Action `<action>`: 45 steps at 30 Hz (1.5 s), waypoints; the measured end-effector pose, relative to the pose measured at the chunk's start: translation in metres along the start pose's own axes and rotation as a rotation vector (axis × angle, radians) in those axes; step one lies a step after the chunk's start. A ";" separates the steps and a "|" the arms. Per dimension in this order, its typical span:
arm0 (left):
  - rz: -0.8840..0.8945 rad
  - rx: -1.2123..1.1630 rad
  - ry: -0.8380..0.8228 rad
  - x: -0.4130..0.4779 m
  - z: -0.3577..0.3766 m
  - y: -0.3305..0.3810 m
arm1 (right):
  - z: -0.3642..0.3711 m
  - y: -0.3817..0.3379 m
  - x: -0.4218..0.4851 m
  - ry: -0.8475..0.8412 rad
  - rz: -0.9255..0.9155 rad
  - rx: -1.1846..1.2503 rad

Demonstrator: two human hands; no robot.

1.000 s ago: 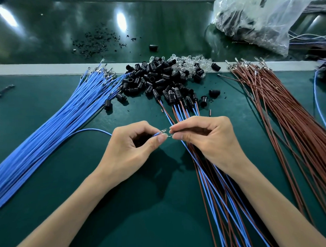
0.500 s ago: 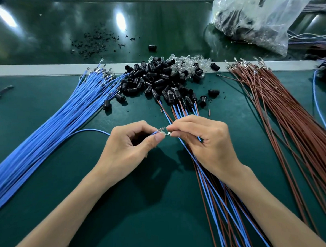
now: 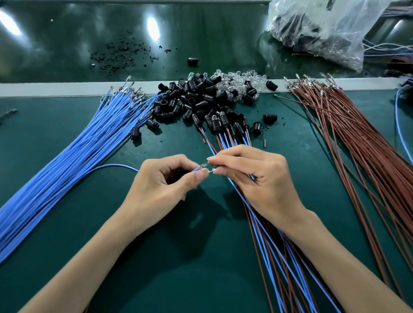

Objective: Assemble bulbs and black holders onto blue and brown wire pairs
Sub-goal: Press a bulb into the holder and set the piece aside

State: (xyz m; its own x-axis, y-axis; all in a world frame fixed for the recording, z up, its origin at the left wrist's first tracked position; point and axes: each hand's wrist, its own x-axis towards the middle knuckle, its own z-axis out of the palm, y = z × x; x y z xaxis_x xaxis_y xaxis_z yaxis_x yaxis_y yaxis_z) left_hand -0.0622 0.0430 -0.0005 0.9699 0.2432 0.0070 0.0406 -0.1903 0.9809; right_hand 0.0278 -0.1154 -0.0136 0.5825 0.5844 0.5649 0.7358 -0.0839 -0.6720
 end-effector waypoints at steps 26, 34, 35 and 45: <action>0.003 0.026 -0.017 -0.001 -0.001 -0.001 | -0.004 -0.007 -0.001 -0.038 0.364 0.411; 0.152 0.124 0.049 -0.001 0.003 -0.005 | -0.003 -0.008 -0.002 -0.048 0.362 0.361; 0.213 0.173 0.069 -0.002 0.004 -0.005 | -0.002 -0.008 -0.002 -0.044 0.357 0.347; 0.381 0.288 0.122 -0.002 0.007 -0.008 | -0.002 -0.010 -0.001 -0.015 0.379 0.357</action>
State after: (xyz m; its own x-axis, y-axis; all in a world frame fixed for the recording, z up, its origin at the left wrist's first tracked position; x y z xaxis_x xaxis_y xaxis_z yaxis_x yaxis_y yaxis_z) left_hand -0.0626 0.0378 -0.0094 0.8942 0.2114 0.3947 -0.2306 -0.5381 0.8107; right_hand 0.0210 -0.1170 -0.0064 0.7785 0.5780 0.2447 0.3087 -0.0131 -0.9511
